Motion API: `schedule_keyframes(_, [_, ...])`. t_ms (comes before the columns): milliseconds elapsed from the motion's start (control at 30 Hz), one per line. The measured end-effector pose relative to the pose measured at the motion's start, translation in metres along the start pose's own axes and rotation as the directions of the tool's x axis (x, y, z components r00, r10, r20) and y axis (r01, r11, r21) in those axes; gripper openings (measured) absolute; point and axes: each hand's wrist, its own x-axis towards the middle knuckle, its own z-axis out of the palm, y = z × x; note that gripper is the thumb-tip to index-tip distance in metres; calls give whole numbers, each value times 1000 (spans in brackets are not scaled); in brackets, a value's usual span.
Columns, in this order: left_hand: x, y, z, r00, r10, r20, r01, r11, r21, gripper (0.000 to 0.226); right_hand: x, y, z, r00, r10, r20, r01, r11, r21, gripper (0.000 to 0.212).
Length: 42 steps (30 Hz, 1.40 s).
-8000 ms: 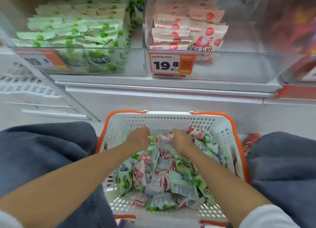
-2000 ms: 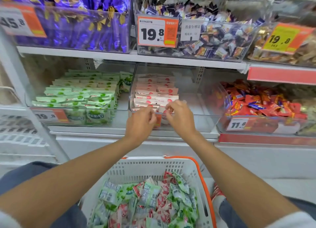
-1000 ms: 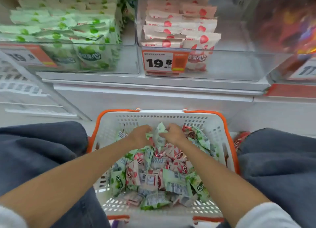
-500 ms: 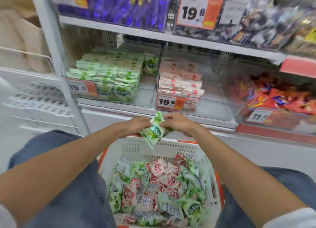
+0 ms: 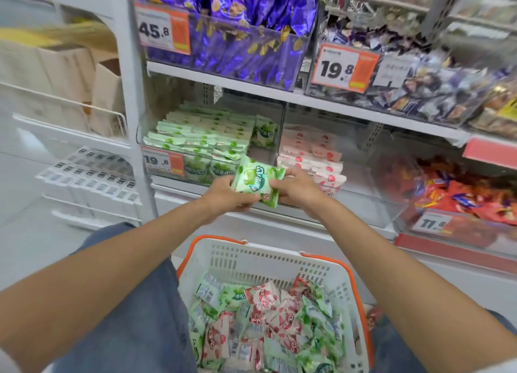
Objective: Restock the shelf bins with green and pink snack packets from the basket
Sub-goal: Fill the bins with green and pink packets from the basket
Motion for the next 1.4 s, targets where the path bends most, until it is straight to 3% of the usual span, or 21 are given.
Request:
schedule_keyframes(33, [2,6,-8,996,83,-45,-74,981,180,28,-2,-4,-1,996,-76,-36,66,971,-228,37])
schedule_keyframes(67, [4,13,-16,981,187,-52,-151,901,406,22,-3,-7,-1,978,-197,-64,146,876,-460,48])
schedule_keyframes(133, [9,30,-30,949,310,59,-240,586,774,17,-4,-15,1,886,-462,35,333,584,-740,66])
schedule_keyframes(200, [11,46,-36,947,281,155,-255,362,897,17,-1,-22,10,837,-498,228,457,407,-791,75])
schedule_keyframes(267, [14,55,-36,949,255,183,-253,279,926,14,7,-27,19,846,-423,324,481,346,-805,64])
schedule_keyframes(333, [17,58,-36,945,276,174,-264,334,905,21,15,-33,23,857,-393,333,466,315,-827,36])
schedule_keyframes(433, [20,51,-43,949,287,131,-281,582,763,42,25,-43,18,881,-396,259,441,490,-752,20])
schedule_keyframes(533, [29,45,-49,929,351,114,-315,592,742,42,31,-53,14,885,-403,234,447,589,-674,22])
schedule_keyframes(600, [45,49,-56,897,442,2,-301,607,735,37,38,-61,11,863,-474,176,452,569,-687,25])
schedule_keyframes(700, [78,62,-67,886,439,-146,-226,687,691,41,59,-67,6,817,-574,62,412,504,-760,25])
schedule_keyframes(767, [108,68,-72,893,419,-165,-170,652,739,39,83,-67,3,814,-579,48,356,431,-829,27])
schedule_keyframes(867, [160,70,-72,917,368,-152,-62,510,858,38,128,-68,2,832,-554,22,239,322,-916,21])
schedule_keyframes(1000, [217,66,-67,963,268,32,-113,292,950,49,189,-77,4,879,-477,0,70,130,-989,36])
schedule_keyframes(1067, [233,59,-71,983,178,43,-78,198,977,60,215,-84,5,896,-442,-36,-1,79,-997,39])
schedule_keyframes(1133, [244,49,-78,991,133,9,-32,173,984,67,235,-88,3,910,-413,-41,-18,60,-998,37])
schedule_keyframes(1233, [251,41,-82,984,177,0,-30,168,985,71,252,-89,-1,936,-353,13,25,29,-999,28])
schedule_keyframes(1400, [246,42,-81,978,207,-2,-36,182,983,71,265,-87,7,961,-249,116,129,35,-991,32])
